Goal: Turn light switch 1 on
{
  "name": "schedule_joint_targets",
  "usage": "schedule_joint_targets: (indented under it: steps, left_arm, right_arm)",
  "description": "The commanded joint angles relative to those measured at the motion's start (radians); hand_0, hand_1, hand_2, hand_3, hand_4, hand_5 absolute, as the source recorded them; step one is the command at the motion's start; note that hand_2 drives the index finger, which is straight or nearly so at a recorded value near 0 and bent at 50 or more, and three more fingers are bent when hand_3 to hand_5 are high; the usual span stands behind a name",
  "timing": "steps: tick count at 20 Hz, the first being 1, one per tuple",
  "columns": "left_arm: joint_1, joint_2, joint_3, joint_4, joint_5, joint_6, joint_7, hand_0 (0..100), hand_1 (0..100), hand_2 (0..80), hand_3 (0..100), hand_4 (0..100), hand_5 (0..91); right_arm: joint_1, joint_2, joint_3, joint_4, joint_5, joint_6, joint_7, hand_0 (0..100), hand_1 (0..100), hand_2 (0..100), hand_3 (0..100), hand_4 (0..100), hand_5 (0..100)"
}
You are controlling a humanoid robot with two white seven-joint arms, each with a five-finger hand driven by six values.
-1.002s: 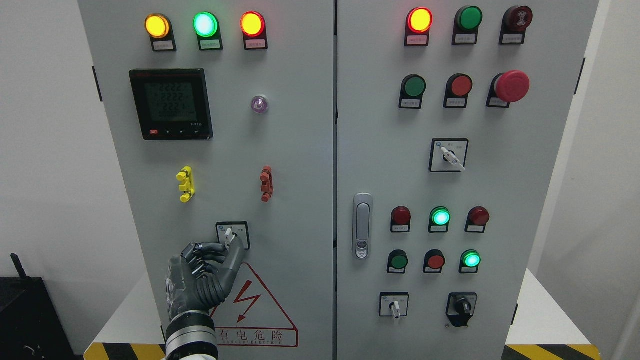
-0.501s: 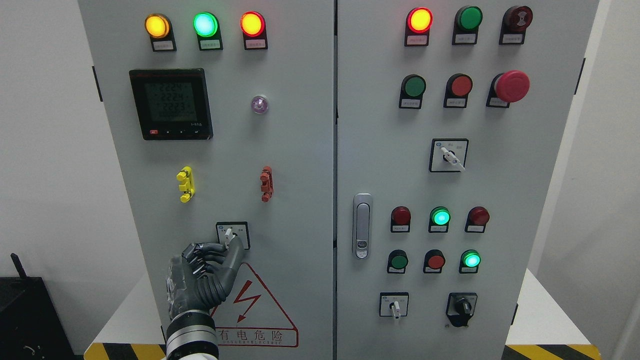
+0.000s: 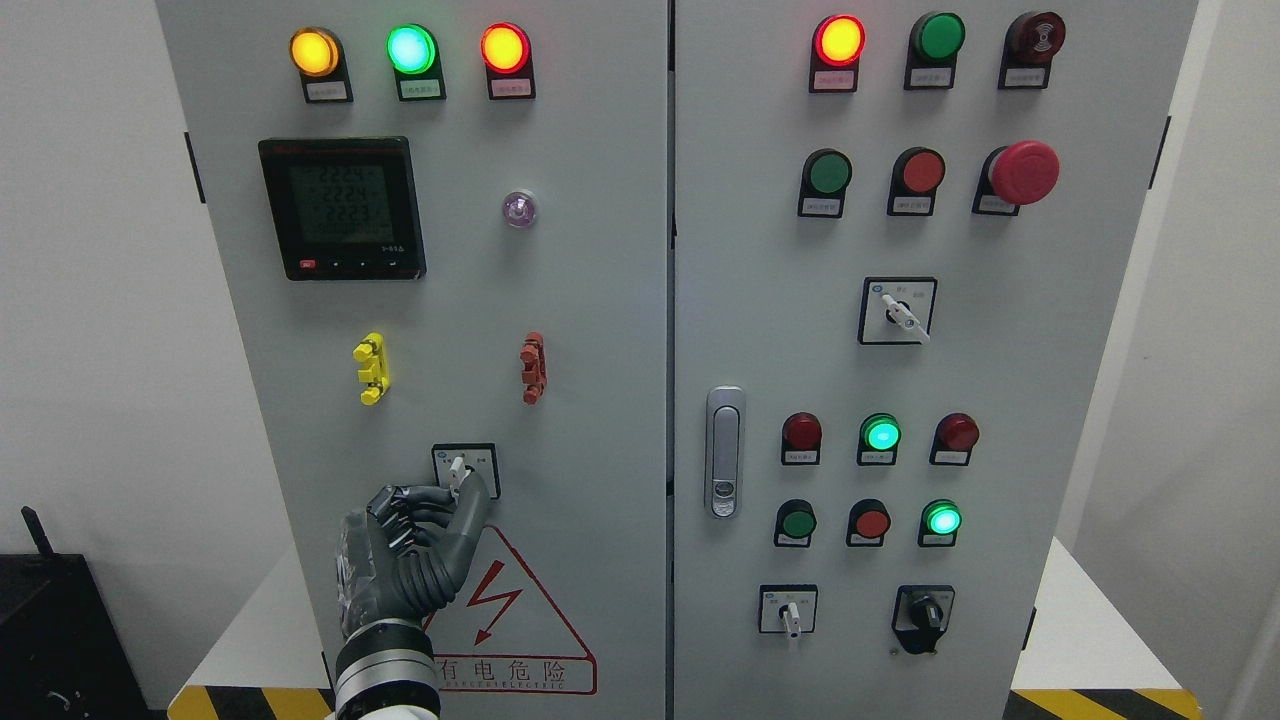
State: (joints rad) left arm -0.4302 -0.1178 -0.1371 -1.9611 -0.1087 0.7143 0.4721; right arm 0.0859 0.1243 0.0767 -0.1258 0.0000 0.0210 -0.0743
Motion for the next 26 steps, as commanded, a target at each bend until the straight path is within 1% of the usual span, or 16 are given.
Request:
schedule_joint_targets:
  steps: [1, 6, 26]
  left_arm:
    - [-0.002, 0.000, -0.006, 0.001, 0.000, 0.000, 0.000, 25, 68, 58.1, 77, 87, 86.9]
    - [0.001, 0.000, -0.005, 0.001, 0.000, 0.000, 0.000, 29, 68, 59.0, 78, 87, 86.9]
    - [-0.001, 0.000, -0.012, 0.001, -0.014, 0.013, -0.001, 36, 66, 59.6, 79, 88, 87.2]
  right_arm:
    - [0.000, 0.000, 0.000, 0.000, -0.025, 0.000, -0.001, 0, 0, 0, 0, 0, 0]
    - [0.000, 0.000, 0.000, 0.000, -0.025, 0.000, -0.001, 0, 0, 0, 0, 0, 0]
    - [0.000, 0.000, 0.000, 0.000, -0.025, 0.000, -0.001, 0, 0, 0, 0, 0, 0]
